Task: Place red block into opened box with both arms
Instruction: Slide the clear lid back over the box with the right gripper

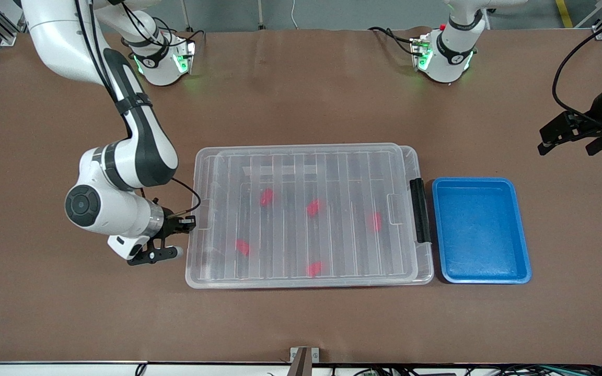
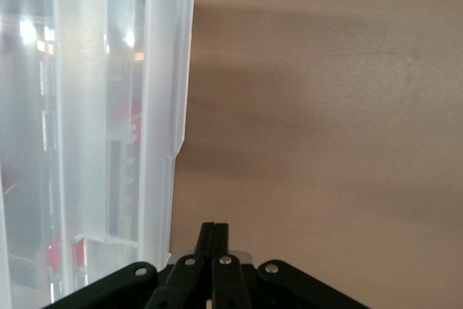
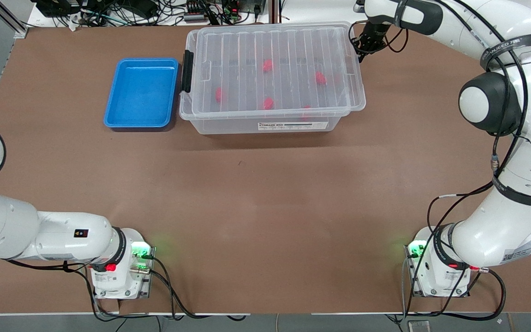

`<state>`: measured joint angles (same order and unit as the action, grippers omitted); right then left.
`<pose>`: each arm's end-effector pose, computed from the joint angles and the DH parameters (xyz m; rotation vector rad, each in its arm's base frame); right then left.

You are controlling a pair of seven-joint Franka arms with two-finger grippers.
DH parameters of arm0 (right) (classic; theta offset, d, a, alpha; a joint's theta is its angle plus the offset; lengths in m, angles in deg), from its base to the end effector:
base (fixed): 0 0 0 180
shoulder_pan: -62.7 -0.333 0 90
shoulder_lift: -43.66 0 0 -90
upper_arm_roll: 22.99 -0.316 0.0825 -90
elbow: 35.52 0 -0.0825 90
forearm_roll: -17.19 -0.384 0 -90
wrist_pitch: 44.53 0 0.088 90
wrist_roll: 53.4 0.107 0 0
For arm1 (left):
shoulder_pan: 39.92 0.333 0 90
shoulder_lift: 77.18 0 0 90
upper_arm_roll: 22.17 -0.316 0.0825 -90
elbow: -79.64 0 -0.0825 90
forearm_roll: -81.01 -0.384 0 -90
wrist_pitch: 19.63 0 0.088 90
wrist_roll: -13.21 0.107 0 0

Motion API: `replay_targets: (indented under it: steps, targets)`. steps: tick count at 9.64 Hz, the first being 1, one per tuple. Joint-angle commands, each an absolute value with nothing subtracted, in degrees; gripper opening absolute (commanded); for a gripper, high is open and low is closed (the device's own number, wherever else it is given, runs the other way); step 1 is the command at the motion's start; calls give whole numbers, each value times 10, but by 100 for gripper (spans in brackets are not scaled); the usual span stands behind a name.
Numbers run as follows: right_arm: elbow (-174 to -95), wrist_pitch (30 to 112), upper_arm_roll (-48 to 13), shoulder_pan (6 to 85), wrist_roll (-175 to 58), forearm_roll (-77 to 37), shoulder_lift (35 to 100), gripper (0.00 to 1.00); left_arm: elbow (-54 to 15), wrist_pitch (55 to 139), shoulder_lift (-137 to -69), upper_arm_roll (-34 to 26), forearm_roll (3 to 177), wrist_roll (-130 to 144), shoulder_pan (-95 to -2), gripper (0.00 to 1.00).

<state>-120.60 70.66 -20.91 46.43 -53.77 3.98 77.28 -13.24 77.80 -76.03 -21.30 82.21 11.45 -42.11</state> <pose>0.6763 0.1893 0.3276 -2.9536 -0.2291 0.1218 0.5597 -0.0320 0.6237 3.1129 -0.0327 0.1535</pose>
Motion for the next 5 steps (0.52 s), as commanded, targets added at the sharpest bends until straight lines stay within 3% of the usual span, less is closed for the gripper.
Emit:
replay_targets:
  steps: [1, 2, 3, 5]
  targets:
    - [-1197, 710, -219, 472, -530, 30, 777, 4, -119, 754, -783, -217, 832, 128, -422, 100]
    - [-1195, 705, -218, 479, -534, 36, 770, 35, -119, 751, -783, -217, 830, 138, -423, 100]
    - [-1196, 682, -214, 496, -530, 43, 751, 99, -119, 749, -783, -217, 829, 143, -423, 100]
    - [-1199, 627, -211, 534, -445, 146, 670, 100, -118, 748, -783, -218, 824, 141, -424, 100]
